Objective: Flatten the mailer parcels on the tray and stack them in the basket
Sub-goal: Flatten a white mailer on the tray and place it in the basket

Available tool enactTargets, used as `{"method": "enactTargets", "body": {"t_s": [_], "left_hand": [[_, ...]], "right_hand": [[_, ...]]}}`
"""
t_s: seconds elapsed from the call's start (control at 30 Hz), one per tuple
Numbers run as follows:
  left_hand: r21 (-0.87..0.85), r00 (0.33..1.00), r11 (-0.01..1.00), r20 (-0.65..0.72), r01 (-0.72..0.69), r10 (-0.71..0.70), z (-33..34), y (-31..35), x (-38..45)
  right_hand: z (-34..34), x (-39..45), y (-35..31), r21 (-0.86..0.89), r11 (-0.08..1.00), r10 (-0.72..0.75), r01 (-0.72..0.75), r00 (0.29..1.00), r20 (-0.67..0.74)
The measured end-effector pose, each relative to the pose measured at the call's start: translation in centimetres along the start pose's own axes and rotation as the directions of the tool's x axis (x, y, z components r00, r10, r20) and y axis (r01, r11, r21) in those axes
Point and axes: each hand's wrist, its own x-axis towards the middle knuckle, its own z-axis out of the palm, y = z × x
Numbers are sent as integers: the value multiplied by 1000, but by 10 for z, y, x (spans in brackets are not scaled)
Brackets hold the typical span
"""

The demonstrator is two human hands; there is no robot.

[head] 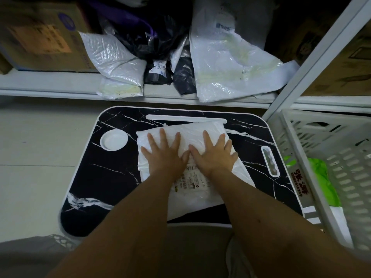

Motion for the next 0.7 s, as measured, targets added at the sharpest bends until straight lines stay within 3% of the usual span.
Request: {"method": "enactTargets", "body": {"t_s": [0.13,0.3,0.43,0.6,0.7], "left_hand": [[6,994,995,-37,99,-98,2,4,-7],[49,989,988,-35,-144,146,3,1,-24],[163,957,944,101,-286,272,2,-13,-50],[218,936,922,228,-319,269,1,-29,-73],[195,927,934,292,-299,235,-1,-32,-80]], "right_hand": [[-1,0,-1,-70,997,30,-30,1000,3],[-8,-11,-17,-266,963,37,-52,997,-60],[-1,-38,-14,-99,992,-87,73,984,-155],[21,-81,18,-118,977,-179,177,984,-7],[28,-95,41,-165,974,-154,154,988,12]]}}
